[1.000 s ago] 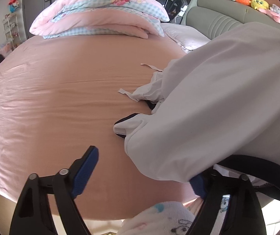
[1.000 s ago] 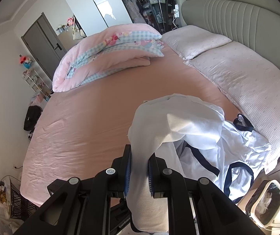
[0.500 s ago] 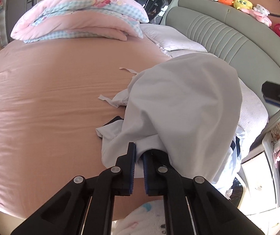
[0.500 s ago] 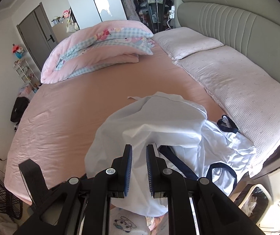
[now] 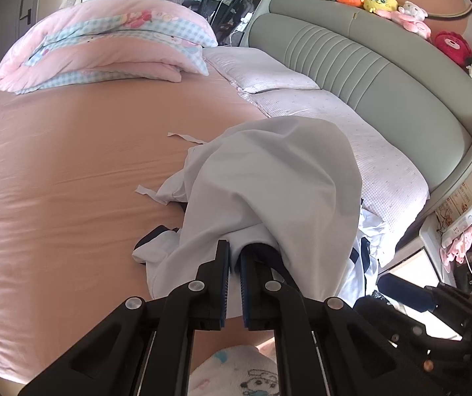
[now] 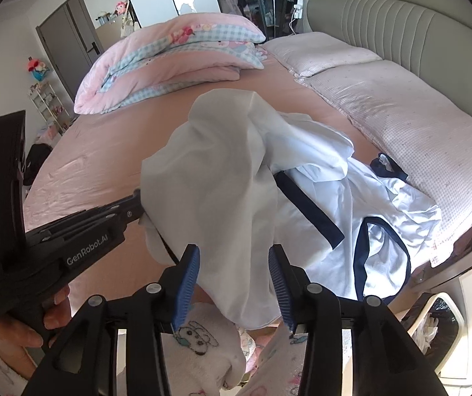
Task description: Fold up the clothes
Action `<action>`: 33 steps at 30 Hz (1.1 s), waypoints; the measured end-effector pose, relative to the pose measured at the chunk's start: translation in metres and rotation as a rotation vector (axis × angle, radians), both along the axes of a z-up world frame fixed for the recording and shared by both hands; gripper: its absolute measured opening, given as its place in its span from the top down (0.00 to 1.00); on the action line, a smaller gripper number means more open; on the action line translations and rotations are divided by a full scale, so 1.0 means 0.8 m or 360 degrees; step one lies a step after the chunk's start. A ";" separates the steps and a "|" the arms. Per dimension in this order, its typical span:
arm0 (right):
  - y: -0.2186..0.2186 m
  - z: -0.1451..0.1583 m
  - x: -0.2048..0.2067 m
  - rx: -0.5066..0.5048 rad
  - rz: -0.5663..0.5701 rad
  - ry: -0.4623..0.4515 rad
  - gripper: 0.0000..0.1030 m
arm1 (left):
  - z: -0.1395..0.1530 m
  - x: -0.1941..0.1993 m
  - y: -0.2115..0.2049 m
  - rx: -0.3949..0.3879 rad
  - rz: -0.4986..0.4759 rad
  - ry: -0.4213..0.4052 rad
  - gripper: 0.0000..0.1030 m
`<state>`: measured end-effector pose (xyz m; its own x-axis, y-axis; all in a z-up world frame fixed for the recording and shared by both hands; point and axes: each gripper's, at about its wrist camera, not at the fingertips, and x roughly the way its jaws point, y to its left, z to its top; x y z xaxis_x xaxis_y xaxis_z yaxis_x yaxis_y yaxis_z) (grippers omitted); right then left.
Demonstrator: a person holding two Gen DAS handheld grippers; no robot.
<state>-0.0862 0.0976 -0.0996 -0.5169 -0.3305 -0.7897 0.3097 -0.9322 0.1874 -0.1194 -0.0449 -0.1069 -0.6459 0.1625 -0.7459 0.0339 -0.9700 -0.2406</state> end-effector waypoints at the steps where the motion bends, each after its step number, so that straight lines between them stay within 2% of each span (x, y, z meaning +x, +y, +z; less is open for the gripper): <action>1: -0.002 0.000 0.004 0.0016 0.0010 0.0011 0.58 | 0.003 -0.001 0.001 0.0002 -0.0008 0.0004 0.95; 4: -0.009 -0.006 0.017 0.0049 0.0026 0.0024 0.58 | 0.011 -0.003 0.004 0.0023 -0.0031 0.0021 0.95; 9: -0.018 -0.026 0.031 -0.0024 0.0045 -0.0052 0.58 | 0.027 -0.006 0.012 -0.0015 -0.0093 0.0064 0.95; 13: -0.026 -0.037 0.043 -0.0147 0.0127 -0.0120 0.58 | 0.038 -0.009 0.014 -0.0015 -0.0101 0.0088 0.95; 16: -0.031 -0.041 0.048 -0.0172 0.0148 -0.0127 0.58 | 0.050 -0.009 0.016 -0.0020 -0.0121 0.0134 0.95; 20: -0.031 -0.048 0.042 -0.0237 0.0154 -0.0160 0.58 | 0.067 -0.011 0.025 -0.0113 -0.0156 0.0192 0.95; 23: -0.031 -0.054 0.038 -0.0210 0.0126 -0.0181 0.58 | 0.072 -0.009 0.027 -0.0211 -0.0150 0.0217 0.95; 25: -0.030 -0.055 0.039 -0.0186 0.0125 -0.0168 0.58 | 0.070 -0.006 0.021 -0.0197 -0.0135 0.0211 0.95; 30: -0.022 -0.054 0.034 -0.0184 0.0099 -0.0175 0.58 | 0.052 -0.006 -0.006 -0.0050 -0.0102 0.0091 0.95; 33: -0.026 -0.054 0.034 -0.0164 0.0102 -0.0170 0.58 | 0.043 -0.004 -0.016 -0.0074 -0.0059 0.0044 0.91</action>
